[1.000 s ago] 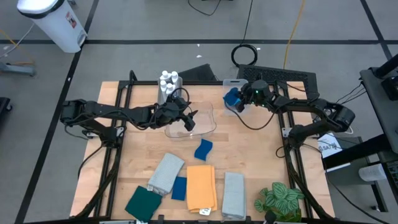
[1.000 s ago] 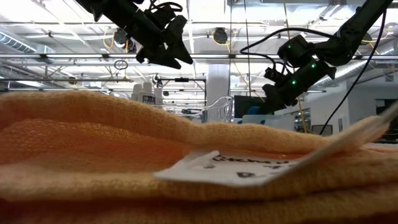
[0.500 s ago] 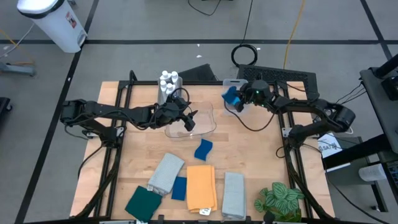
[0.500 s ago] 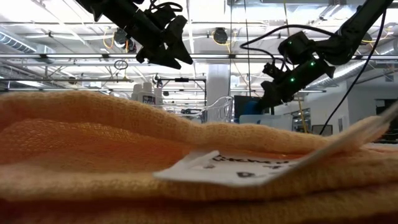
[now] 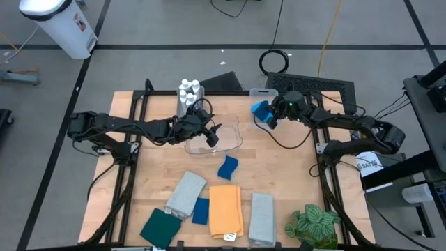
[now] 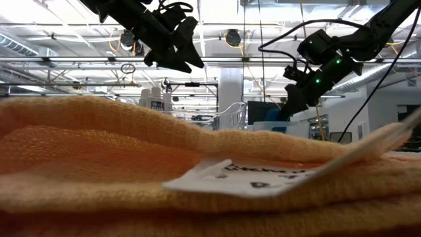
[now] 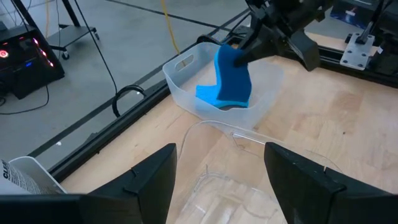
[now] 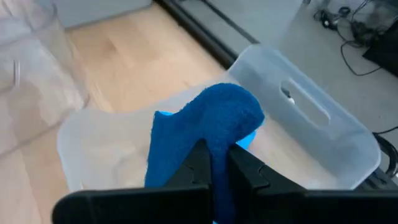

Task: Pick & Place Kitchen Items
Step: Put the blue sponge into the white bin

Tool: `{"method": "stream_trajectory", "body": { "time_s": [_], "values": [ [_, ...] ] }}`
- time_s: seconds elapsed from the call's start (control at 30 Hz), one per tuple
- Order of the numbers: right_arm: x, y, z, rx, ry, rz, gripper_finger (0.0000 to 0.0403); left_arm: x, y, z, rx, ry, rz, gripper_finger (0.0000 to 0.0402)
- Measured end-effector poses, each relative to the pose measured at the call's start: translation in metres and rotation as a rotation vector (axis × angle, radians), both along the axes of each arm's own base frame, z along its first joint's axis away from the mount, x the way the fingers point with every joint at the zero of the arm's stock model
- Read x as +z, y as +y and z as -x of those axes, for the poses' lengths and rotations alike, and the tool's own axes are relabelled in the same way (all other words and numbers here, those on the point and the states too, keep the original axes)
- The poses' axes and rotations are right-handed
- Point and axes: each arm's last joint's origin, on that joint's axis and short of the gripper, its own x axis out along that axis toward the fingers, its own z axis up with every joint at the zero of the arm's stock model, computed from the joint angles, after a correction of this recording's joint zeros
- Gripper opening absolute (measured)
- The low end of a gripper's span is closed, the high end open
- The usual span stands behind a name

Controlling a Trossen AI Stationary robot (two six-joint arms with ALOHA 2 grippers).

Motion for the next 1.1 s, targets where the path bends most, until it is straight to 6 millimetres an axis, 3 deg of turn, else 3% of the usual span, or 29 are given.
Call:
{"method": "stream_trajectory", "body": {
  "time_s": [0.43,1.1],
  "values": [
    [-0.013,-0.005,-0.006,0.029,0.054,0.021,0.0004,0.000,0.001,0.000,0.003,-0.002,0.001,0.0248],
    [-0.013,-0.006,-0.007,0.035,0.055,0.033,0.0004,0.000,0.001,0.000,0.005,-0.006,0.005,0.0248]
  ]
}}
